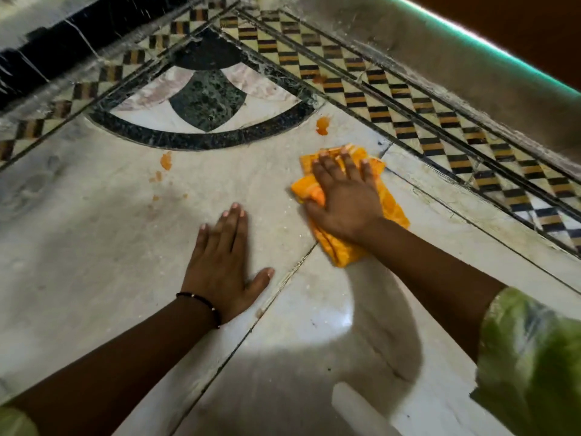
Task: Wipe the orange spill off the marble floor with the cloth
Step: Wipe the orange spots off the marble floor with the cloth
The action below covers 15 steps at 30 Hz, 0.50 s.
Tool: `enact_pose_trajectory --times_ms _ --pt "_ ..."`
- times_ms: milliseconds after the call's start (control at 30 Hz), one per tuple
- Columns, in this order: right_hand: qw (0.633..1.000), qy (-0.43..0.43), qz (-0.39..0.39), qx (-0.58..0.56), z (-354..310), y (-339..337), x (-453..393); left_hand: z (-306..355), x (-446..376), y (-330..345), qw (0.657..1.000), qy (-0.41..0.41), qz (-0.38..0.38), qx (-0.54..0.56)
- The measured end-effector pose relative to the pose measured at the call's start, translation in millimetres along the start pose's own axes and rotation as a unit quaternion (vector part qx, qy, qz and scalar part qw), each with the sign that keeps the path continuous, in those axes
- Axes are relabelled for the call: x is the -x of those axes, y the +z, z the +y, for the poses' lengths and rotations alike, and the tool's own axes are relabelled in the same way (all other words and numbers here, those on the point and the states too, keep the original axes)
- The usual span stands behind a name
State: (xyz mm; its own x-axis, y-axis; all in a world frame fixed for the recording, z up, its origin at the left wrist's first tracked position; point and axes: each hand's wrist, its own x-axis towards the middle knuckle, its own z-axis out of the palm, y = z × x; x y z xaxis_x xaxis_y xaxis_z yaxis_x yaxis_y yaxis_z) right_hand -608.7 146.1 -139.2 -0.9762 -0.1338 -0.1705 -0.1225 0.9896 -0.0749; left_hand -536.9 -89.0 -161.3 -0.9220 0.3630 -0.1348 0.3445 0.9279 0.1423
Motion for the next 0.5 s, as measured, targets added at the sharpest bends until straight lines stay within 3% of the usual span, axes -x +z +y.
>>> enact_pose_trajectory --times_ms 100,167,367,500 --pt "0.992 -0.129 0.009 0.003 -7.3 2.7 19.3 11.4 -22.5 -1.6 1.0 0.005 0.007 0.004" --pt "0.985 -0.168 0.035 -0.014 9.7 8.5 44.9 13.4 -27.0 2.2 1.0 0.004 0.011 0.003" --pt "1.0 -0.013 0.017 -0.017 33.7 -3.7 -1.9 13.7 -25.9 5.1 1.0 0.005 0.026 -0.003" --pt "0.995 -0.096 0.002 -0.016 0.8 -5.9 -15.0 14.9 -25.3 3.8 1.0 0.005 0.024 0.013"
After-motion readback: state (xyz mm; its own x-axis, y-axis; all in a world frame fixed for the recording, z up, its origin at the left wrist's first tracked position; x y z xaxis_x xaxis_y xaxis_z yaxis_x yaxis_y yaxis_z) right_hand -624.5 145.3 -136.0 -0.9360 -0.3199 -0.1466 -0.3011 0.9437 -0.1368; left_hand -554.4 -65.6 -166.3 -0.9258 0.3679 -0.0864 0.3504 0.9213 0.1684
